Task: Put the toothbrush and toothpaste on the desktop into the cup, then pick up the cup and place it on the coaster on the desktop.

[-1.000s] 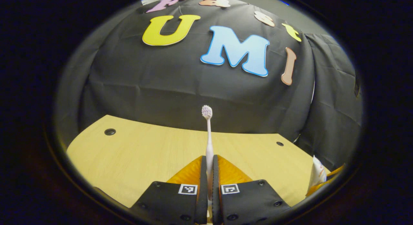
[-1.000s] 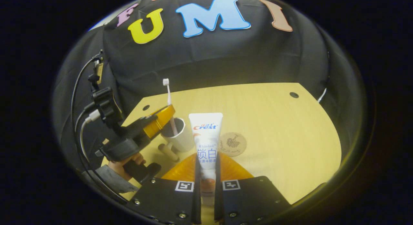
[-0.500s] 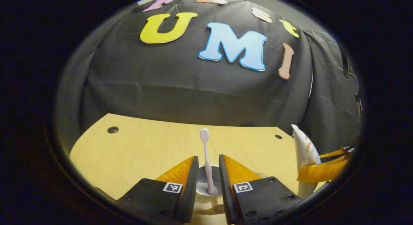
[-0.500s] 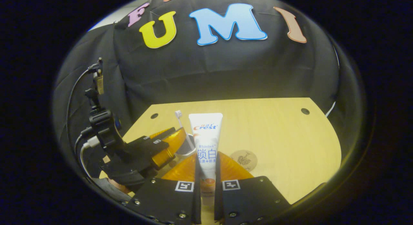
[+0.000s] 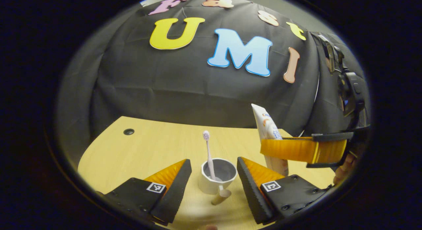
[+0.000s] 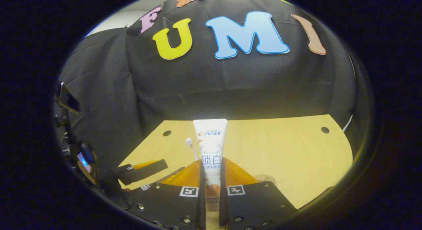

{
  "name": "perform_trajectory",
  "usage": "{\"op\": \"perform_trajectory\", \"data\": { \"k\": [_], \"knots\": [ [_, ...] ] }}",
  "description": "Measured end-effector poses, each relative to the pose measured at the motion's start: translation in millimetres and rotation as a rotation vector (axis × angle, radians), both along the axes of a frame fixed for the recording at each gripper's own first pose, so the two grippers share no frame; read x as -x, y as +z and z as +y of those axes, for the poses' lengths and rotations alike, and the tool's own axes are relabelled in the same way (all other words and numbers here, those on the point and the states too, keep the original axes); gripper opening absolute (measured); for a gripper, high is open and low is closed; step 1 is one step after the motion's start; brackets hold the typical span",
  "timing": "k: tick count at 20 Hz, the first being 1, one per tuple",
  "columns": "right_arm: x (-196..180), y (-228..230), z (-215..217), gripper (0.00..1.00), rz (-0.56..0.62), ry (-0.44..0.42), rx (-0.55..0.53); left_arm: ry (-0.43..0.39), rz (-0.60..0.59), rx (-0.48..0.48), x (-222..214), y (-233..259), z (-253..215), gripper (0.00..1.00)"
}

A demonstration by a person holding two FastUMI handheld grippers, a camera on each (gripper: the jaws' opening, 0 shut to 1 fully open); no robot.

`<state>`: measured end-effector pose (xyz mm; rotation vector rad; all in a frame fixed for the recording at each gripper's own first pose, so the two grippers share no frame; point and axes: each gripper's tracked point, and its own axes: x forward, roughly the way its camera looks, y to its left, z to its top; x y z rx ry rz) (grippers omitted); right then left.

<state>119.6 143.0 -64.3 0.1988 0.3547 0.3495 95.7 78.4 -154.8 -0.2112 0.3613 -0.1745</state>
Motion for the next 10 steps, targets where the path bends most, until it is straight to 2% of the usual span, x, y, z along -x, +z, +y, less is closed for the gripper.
{"op": "perform_trajectory", "data": {
  "k": [1, 2, 3, 5, 6, 7, 10],
  "knots": [
    [-6, 2, 4, 0.17, -0.018, 0.002, -0.007, 0.015, 0.009, 0.005, 7, 1, 6, 0.9],
    [-11, 5, 9, 0.16, -0.036, 0.006, -0.019, 0.027, 0.015, 0.011, 13, 1, 11, 0.96],
    [-16, 7, 15, 0.16, -0.052, 0.01, -0.034, 0.043, 0.023, 0.014, 19, 2, 17, 0.9],
    [-27, 8, 25, 0.17, -0.071, 0.009, -0.059, 0.055, 0.037, 0.032, 30, 1, 26, 0.9],
    [-34, 7, 29, 0.16, -0.076, 0.006, -0.066, 0.062, 0.046, 0.039, 35, -1, 31, 0.85],
    [-41, 4, 34, 0.17, -0.083, 0.005, -0.071, 0.067, 0.055, 0.048, 41, -2, 35, 0.91],
    [-60, -3, 42, 0.17, -0.123, -0.007, -0.049, 0.079, 0.082, 0.068, 53, -9, 46, 0.91]
  ]
}}
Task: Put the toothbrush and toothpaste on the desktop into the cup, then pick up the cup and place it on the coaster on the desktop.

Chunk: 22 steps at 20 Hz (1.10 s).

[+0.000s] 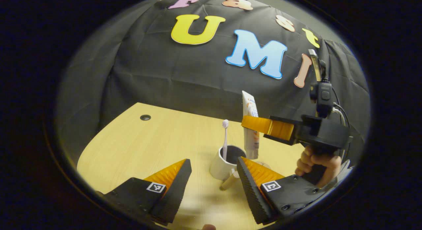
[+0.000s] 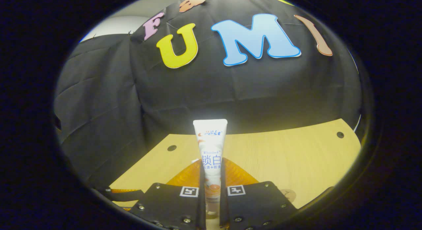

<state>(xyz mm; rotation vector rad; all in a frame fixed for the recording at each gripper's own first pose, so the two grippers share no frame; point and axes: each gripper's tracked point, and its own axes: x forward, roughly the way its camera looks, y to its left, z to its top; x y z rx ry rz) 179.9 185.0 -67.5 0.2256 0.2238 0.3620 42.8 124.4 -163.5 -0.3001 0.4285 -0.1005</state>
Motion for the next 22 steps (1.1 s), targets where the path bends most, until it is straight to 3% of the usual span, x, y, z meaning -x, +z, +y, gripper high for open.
{"op": "perform_trajectory", "data": {
  "k": [1, 2, 12, 16, 18, 19, 22],
  "knots": [
    [-5, -4, 2, 0.17, -0.007, -0.007, 0.01, 0.006, 0.006, -0.003, 3, -1, 4, 0.96],
    [-10, -7, 5, 0.17, -0.014, -0.012, 0.017, 0.009, 0.009, -0.007, 6, -2, 8, 0.91],
    [-17, -35, 24, 0.26, -0.035, -0.025, 0.086, 0.015, 0.025, -0.001, 11, -9, 23, 0.91],
    [-5, -33, 26, 0.42, -0.026, -0.015, 0.111, 0.009, 0.026, -0.003, 10, -9, 24, 0.91],
    [1, -34, 26, 0.67, -0.016, -0.004, 0.116, 0.004, 0.025, -0.001, 10, -8, 24, 0.91],
    [4, -34, 26, 0.68, -0.011, -0.001, 0.114, -0.001, 0.024, 0.0, 11, -9, 22, 0.96],
    [10, -24, 22, 0.62, -0.019, -0.006, 0.099, -0.01, 0.025, -0.002, 12, -9, 19, 0.96]
  ]
}}
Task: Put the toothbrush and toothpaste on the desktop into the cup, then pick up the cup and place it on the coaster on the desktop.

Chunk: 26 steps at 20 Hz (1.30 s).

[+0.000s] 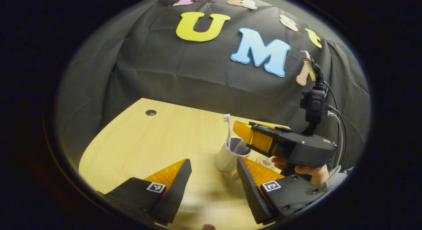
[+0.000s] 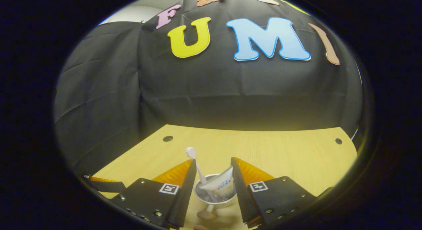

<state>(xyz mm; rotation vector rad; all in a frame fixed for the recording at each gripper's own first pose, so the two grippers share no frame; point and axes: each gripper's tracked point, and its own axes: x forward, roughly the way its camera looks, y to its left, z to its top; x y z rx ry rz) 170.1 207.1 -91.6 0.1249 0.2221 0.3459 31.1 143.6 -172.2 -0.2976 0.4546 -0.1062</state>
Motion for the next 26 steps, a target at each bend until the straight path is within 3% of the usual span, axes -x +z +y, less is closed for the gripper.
{"op": "perform_trajectory", "data": {
  "k": [7, 8, 10, 11, 12, 14, 15, 16, 17, 26],
  "knots": [
    [23, 48, -37, 0.62, -0.061, -0.047, -0.053, -0.048, 0.018, -0.017, -1, -2, -21, 0.96],
    [28, 56, -45, 0.62, -0.073, -0.058, -0.059, -0.057, 0.021, -0.025, -1, -3, -26, 0.91],
    [39, 70, -65, 0.62, -0.092, -0.084, -0.067, -0.071, 0.026, -0.026, -4, -2, -36, 0.91],
    [43, 75, -76, 0.55, -0.099, -0.099, -0.065, -0.074, 0.031, -0.023, -6, -1, -42, 0.91],
    [48, 80, -88, 0.62, -0.104, -0.119, -0.062, -0.084, 0.043, -0.023, -7, -3, -50, 0.9],
    [57, 89, -111, 0.62, -0.115, -0.167, -0.047, -0.101, 0.068, -0.031, -9, -6, -63, 0.9],
    [62, 90, -122, 0.62, -0.118, -0.189, -0.04, -0.108, 0.08, -0.034, -11, -7, -70, 0.88],
    [68, 92, -133, 0.55, -0.121, -0.207, -0.034, -0.114, 0.092, -0.03, -13, -8, -76, 0.92],
    [73, 94, -142, 0.62, -0.124, -0.222, -0.028, -0.117, 0.107, -0.025, -16, -9, -83, 0.9],
    [99, 72, -190, 0.62, -0.082, -0.261, 0.029, -0.092, 0.298, -0.036, -52, -52, -112, 0.91]
  ]
}}
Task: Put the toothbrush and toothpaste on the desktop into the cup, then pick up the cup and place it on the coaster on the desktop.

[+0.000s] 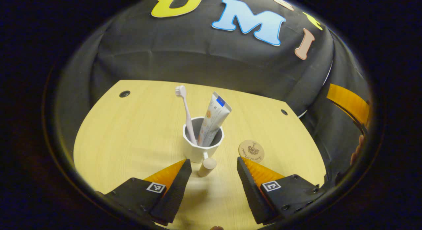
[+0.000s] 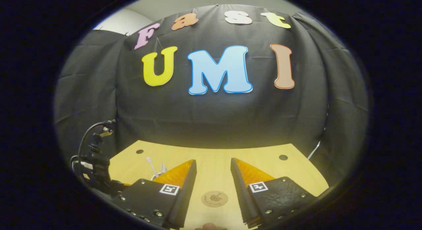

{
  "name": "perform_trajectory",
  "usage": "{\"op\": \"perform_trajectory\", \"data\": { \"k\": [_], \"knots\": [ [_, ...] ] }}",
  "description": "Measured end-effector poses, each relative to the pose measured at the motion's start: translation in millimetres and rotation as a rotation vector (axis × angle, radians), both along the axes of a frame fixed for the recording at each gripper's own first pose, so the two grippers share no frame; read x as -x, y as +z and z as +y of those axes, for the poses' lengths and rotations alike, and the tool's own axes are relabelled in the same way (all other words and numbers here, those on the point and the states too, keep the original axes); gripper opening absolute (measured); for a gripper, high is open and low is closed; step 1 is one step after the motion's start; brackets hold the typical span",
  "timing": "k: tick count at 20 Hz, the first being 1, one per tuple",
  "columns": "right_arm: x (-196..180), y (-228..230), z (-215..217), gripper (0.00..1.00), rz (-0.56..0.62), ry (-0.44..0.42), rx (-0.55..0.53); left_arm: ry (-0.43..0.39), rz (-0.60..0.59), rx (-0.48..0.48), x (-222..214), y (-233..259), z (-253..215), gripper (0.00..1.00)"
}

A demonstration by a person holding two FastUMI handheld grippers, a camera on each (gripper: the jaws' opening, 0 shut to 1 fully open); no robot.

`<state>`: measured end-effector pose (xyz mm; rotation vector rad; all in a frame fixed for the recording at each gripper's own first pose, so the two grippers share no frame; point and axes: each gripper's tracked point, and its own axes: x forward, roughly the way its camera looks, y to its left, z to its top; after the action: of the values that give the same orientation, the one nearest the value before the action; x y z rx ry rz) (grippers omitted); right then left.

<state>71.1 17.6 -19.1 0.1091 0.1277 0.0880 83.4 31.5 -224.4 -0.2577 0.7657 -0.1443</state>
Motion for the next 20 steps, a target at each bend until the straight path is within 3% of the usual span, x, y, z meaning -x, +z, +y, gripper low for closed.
{"op": "perform_trajectory", "data": {
  "k": [5, 7, 14, 16, 17, 18, 20],
  "knots": [
    [-5, -23, -12, 0.62, 0.069, 0.02, -0.032, 0.037, 0.114, -0.037, -18, -26, 2, 0.91],
    [-7, -27, -19, 0.62, 0.082, 0.019, -0.04, 0.042, 0.15, -0.053, -19, -35, 1, 0.84],
    [-18, -36, -29, 0.62, 0.088, 0.033, -0.003, 0.068, 0.246, -0.085, -25, -62, 1, 0.92],
    [-20, -39, -29, 0.62, 0.097, 0.045, 0.006, 0.079, 0.262, -0.097, -26, -67, 4, 0.84],
    [-20, -42, -28, 0.62, 0.103, 0.052, 0.009, 0.083, 0.271, -0.102, -26, -69, 5, 0.87],
    [-19, -43, -28, 0.62, 0.109, 0.057, 0.01, 0.09, 0.276, -0.106, -26, -72, 6, 0.72],
    [-19, -47, -30, 0.62, 0.122, 0.061, 0.01, 0.101, 0.291, -0.1, -26, -76, 7, 0.65]
  ]
}}
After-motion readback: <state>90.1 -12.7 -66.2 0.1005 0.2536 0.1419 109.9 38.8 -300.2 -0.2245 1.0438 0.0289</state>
